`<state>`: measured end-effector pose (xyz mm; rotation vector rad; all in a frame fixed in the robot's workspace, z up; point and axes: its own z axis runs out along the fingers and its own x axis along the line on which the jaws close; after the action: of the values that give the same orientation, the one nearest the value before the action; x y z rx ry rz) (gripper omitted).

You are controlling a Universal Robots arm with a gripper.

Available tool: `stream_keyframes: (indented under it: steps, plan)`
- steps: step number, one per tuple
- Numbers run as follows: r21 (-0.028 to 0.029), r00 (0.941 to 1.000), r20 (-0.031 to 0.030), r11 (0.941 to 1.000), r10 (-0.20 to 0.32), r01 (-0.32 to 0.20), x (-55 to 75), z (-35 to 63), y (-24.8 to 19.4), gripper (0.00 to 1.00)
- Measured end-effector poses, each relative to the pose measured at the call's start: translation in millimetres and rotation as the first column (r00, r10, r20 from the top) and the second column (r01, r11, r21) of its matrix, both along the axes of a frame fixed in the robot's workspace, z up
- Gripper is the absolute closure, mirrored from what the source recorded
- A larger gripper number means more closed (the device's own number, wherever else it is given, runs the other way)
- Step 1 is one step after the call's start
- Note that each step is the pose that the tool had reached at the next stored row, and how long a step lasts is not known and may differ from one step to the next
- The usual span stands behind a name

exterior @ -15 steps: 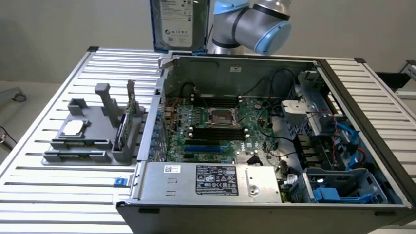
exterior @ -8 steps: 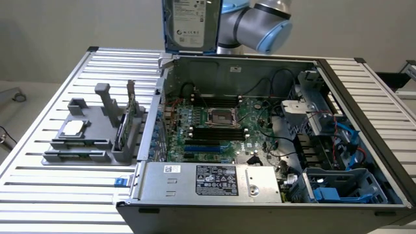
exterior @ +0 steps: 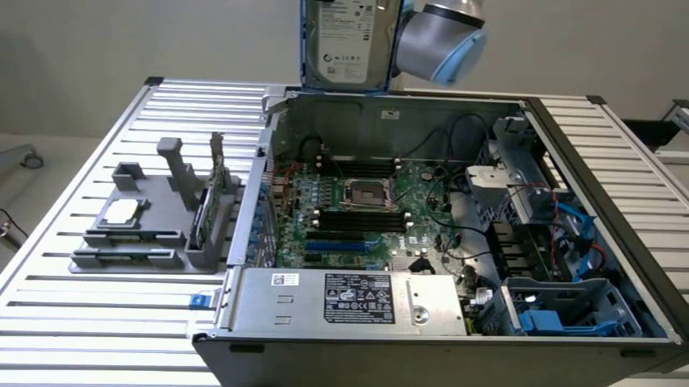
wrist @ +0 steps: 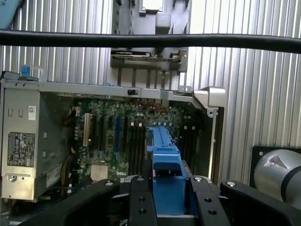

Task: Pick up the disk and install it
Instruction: 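Pick up the disk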

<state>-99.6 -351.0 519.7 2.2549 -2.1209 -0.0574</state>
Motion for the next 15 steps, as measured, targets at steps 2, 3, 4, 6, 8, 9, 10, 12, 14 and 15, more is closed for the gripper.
stream_keyframes:
  steps: [2,3,4,6,8,9,10,12,14,15]
  plan:
    - [0.0002,1.0000,0.0002,1.0000,0.000,0.000,8.3,0.0,-4.2,0.67]
    - [0.0002,1.0000,0.0001,1.0000,0.000,0.000,12.1,0.0,-6.4,0.67]
    - [0.0002,1.0000,0.0001,1.0000,0.000,0.000,15.8,0.0,-8.6,0.67]
    - [0.0004,1.0000,0.0002,1.0000,0.000,0.000,23.0,0.0,-13.2,0.67]
    - [0.0004,1.0000,0.0001,1.0000,0.000,0.000,29.0,0.0,-18.0,0.67]
    - [0.0004,1.0000,0.0002,1.0000,0.000,0.000,32.1,0.0,-20.5,0.67]
    - [0.0004,1.0000,0.0002,1.0000,0.000,0.000,35.1,0.0,-22.9,0.67]
    - [0.0003,1.0000,0.0001,1.0000,0.000,0.000,41.5,0.0,-28.0,0.67]
    - [0.0004,1.0000,0.0002,1.0000,0.000,0.000,47.6,0.0,-32.9,0.67]
    - [0.0004,1.0000,0.0001,1.0000,0.000,0.000,50.6,0.0,-35.3,0.67]
